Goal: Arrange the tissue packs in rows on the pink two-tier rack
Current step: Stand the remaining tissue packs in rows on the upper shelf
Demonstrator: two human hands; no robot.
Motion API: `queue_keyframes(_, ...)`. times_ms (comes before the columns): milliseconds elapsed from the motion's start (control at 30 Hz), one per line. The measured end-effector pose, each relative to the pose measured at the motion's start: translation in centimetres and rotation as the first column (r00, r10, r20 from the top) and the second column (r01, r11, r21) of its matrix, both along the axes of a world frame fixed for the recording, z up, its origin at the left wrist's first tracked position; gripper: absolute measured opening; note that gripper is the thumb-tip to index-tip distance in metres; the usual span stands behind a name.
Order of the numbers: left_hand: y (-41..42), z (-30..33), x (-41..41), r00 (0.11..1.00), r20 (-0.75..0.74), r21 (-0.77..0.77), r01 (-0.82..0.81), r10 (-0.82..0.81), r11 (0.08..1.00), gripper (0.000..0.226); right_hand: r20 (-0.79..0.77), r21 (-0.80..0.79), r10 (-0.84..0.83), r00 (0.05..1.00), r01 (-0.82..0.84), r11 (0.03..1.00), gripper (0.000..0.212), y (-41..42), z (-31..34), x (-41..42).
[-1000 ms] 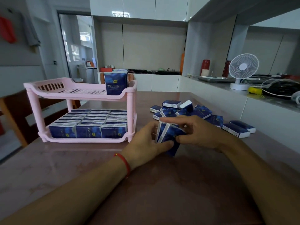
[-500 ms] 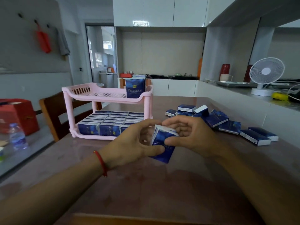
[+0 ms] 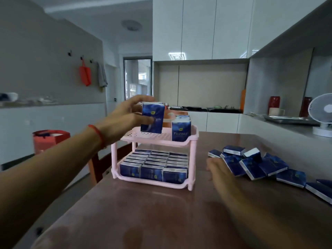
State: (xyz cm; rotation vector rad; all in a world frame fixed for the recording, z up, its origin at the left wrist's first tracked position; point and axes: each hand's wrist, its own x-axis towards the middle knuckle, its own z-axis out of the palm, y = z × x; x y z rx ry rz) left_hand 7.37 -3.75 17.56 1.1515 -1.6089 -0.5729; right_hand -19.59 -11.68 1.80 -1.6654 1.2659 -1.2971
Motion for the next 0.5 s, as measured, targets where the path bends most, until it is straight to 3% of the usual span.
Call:
queue_keyframes(100,-3.4,1.2,1.1,0.997,0.056,0.085,-0.054,0.05,0.995,0.057,0.036,-0.044,-0.088,0.995,0.089,0.995,0.017,-0.4,-0.4,1.6)
queue_keyframes(300,-9.9,1.1,0.4,0.988,0.15,0.195,-0.077,0.048,0.978,0.055,-0.031,-0.039,-0.057,0.998,0.056,0.998,0.015,-0.8,-1.4,1.4)
queue_keyframes(500,-14.3,-0.2,0.0,0.995,0.096,0.304,-0.035,0.006,0.952,0.049,0.028,0.026,-0.029,0.999,0.028,0.999,0.026,-1.2,-1.3,1.3)
